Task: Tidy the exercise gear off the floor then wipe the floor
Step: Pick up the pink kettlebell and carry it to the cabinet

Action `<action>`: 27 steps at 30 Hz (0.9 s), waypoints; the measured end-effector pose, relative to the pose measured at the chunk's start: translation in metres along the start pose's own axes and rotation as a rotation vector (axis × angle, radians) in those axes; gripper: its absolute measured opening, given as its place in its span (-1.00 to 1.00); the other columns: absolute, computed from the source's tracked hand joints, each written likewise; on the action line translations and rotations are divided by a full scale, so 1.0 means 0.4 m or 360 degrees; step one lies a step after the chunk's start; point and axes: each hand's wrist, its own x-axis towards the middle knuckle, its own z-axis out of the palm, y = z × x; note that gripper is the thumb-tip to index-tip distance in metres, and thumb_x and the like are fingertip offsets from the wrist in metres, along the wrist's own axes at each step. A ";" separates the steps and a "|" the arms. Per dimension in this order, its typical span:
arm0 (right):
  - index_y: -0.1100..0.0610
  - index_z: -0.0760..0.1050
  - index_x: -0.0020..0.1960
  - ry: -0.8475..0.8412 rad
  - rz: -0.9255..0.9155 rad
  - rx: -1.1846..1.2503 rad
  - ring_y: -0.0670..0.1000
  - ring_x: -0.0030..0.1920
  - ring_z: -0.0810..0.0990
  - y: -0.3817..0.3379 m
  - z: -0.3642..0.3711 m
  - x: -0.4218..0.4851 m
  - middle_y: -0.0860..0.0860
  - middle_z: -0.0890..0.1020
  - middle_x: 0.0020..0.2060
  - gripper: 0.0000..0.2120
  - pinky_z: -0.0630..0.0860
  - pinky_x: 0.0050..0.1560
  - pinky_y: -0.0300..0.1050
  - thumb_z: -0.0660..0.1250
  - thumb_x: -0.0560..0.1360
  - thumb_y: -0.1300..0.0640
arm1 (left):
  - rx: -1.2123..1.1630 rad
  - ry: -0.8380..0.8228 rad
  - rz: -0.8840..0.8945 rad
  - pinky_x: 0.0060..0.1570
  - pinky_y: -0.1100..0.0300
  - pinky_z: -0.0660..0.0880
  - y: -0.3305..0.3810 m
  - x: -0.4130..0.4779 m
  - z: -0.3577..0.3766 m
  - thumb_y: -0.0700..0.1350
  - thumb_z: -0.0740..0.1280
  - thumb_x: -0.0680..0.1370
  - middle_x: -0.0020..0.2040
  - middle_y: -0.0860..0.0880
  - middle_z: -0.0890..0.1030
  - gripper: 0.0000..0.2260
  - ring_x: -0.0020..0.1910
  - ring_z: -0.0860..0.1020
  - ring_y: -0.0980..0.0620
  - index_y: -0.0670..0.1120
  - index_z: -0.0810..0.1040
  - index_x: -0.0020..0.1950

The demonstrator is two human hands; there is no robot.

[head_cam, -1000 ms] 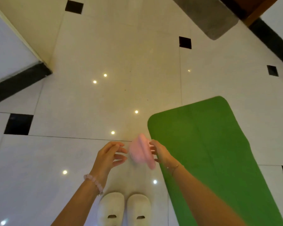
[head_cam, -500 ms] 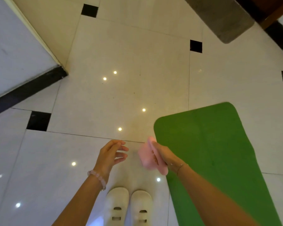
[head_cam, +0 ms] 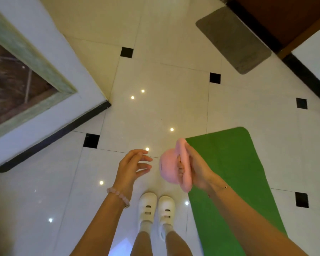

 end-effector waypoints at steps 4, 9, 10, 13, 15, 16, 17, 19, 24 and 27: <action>0.14 0.36 -0.35 -0.0222 0.0023 0.0193 -0.03 -0.57 0.30 -0.066 0.098 -0.141 0.02 0.35 -0.55 -0.49 0.29 -0.54 -0.21 0.19 0.50 -0.27 | 0.0015 0.0002 0.0096 -0.17 0.20 0.60 0.093 -0.093 -0.033 -0.18 0.14 0.61 -0.13 -0.13 0.62 -0.82 -0.21 0.61 -0.01 -0.13 0.54 -0.03; 0.18 0.41 -0.30 -0.0353 0.0016 0.0208 -0.02 -0.57 0.35 -0.106 0.205 -0.289 0.03 0.40 -0.53 -0.52 0.37 -0.51 -0.25 0.20 0.51 -0.23 | -0.0035 0.0105 0.0268 -0.17 0.22 0.60 0.205 -0.218 -0.106 -0.16 0.14 0.62 -0.14 -0.09 0.62 -0.81 -0.19 0.61 0.01 -0.11 0.54 -0.01; 0.18 0.40 -0.28 -0.0373 -0.0002 0.0222 -0.03 -0.58 0.35 -0.110 0.226 -0.312 0.03 0.40 -0.54 -0.53 0.37 -0.52 -0.25 0.19 0.51 -0.23 | -0.0062 0.0133 0.0298 -0.14 0.19 0.59 0.222 -0.243 -0.119 -0.15 0.14 0.62 -0.15 -0.08 0.62 -0.82 -0.19 0.60 0.01 -0.11 0.54 -0.02; 0.16 0.38 -0.25 -0.0415 -0.0002 0.0203 -0.04 -0.59 0.34 -0.103 0.289 -0.362 0.02 0.39 -0.55 -0.52 0.36 -0.55 -0.27 0.16 0.51 -0.26 | -0.0105 0.0239 0.0354 -0.13 0.17 0.58 0.249 -0.322 -0.169 -0.15 0.18 0.61 -0.16 -0.08 0.63 -0.84 -0.20 0.60 0.02 -0.12 0.55 0.00; 0.15 0.37 -0.26 -0.0463 -0.0017 0.0100 -0.05 -0.60 0.34 -0.093 0.325 -0.383 0.01 0.39 -0.55 -0.52 0.35 -0.57 -0.27 0.15 0.51 -0.27 | -0.0134 0.0306 0.0387 -0.18 0.20 0.58 0.254 -0.368 -0.205 -0.14 0.19 0.61 -0.15 -0.09 0.63 -0.83 -0.19 0.61 0.00 -0.15 0.55 0.04; 0.15 0.37 -0.27 -0.0486 -0.0027 0.0017 -0.05 -0.60 0.34 -0.087 0.340 -0.392 0.01 0.39 -0.55 -0.52 0.34 -0.58 -0.26 0.14 0.52 -0.27 | -0.0147 0.0330 0.0405 -0.20 0.22 0.58 0.254 -0.390 -0.222 -0.14 0.19 0.61 -0.16 -0.09 0.63 -0.83 -0.20 0.61 0.00 -0.16 0.54 0.06; 0.15 0.37 -0.28 -0.0509 -0.0032 -0.0069 -0.05 -0.60 0.33 -0.081 0.354 -0.402 0.00 0.39 -0.55 -0.52 0.32 -0.59 -0.25 0.14 0.52 -0.26 | -0.0161 0.0353 0.0422 -0.21 0.23 0.58 0.252 -0.412 -0.237 -0.14 0.18 0.61 -0.16 -0.08 0.63 -0.82 -0.20 0.60 -0.01 -0.18 0.54 0.07; 0.14 0.36 -0.29 -0.0545 -0.0047 -0.0218 -0.06 -0.60 0.30 -0.067 0.379 -0.424 0.00 0.37 -0.55 -0.52 0.30 -0.60 -0.25 0.13 0.53 -0.25 | -0.0218 0.0403 0.0453 -0.21 0.24 0.58 0.243 -0.454 -0.262 -0.14 0.18 0.61 -0.16 -0.09 0.62 -0.80 -0.18 0.59 -0.02 -0.20 0.53 0.10; 0.14 0.36 -0.30 -0.0642 -0.0078 -0.0491 -0.07 -0.59 0.28 -0.043 0.422 -0.487 0.00 0.37 -0.55 -0.51 0.27 -0.60 -0.25 0.12 0.54 -0.25 | -0.0401 0.0603 0.0557 -0.22 0.25 0.59 0.226 -0.564 -0.288 -0.14 0.21 0.59 -0.15 -0.08 0.61 -0.85 -0.20 0.59 0.02 -0.16 0.54 0.04; 0.12 0.34 -0.26 -0.0707 -0.0023 -0.0642 -0.08 -0.57 0.27 -0.021 0.438 -0.518 -0.02 0.34 -0.53 -0.54 0.26 -0.59 -0.26 0.15 0.53 -0.26 | -0.0450 0.0723 0.0617 -0.16 0.20 0.58 0.200 -0.623 -0.278 -0.13 0.21 0.58 -0.15 -0.07 0.62 -0.85 -0.20 0.59 0.02 -0.14 0.55 0.02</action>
